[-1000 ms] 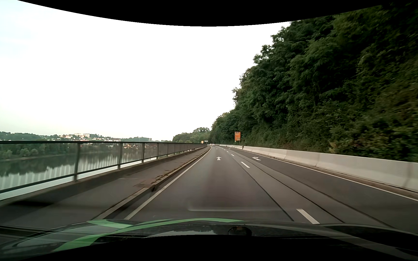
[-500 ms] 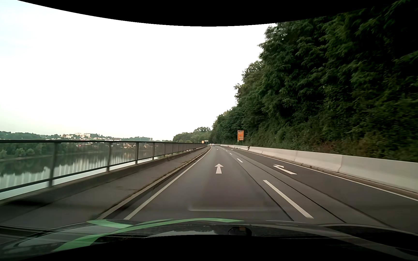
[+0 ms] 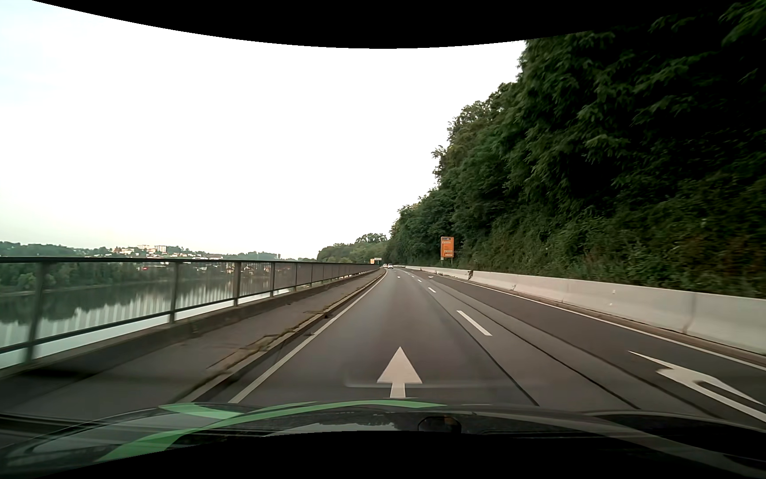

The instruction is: Follow the waypoints while adhering to traffic rules and regulations

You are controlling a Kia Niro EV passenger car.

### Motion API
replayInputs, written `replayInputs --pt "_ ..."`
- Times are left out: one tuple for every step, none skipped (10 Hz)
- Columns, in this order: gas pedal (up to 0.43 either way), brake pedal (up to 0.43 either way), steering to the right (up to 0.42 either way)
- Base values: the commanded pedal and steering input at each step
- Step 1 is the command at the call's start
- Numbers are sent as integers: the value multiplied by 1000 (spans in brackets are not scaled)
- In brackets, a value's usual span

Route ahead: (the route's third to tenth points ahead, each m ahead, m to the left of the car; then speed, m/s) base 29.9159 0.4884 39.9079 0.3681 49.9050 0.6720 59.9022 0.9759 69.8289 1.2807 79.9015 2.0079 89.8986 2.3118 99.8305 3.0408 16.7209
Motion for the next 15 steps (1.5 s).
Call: replayInputs --pt "177 0 -4" --pt "177 0 -4" --pt "177 0 -4" --pt "177 0 -4" --pt "177 0 -4" --pt "177 0 -4" --pt "189 0 -4" --pt "189 0 -4" --pt "189 0 -4" --pt "197 0 -5" --pt "209 0 -5" --pt "220 0 -4" --pt "220 0 -5" --pt "220 0 -5" --pt "220 0 -5"
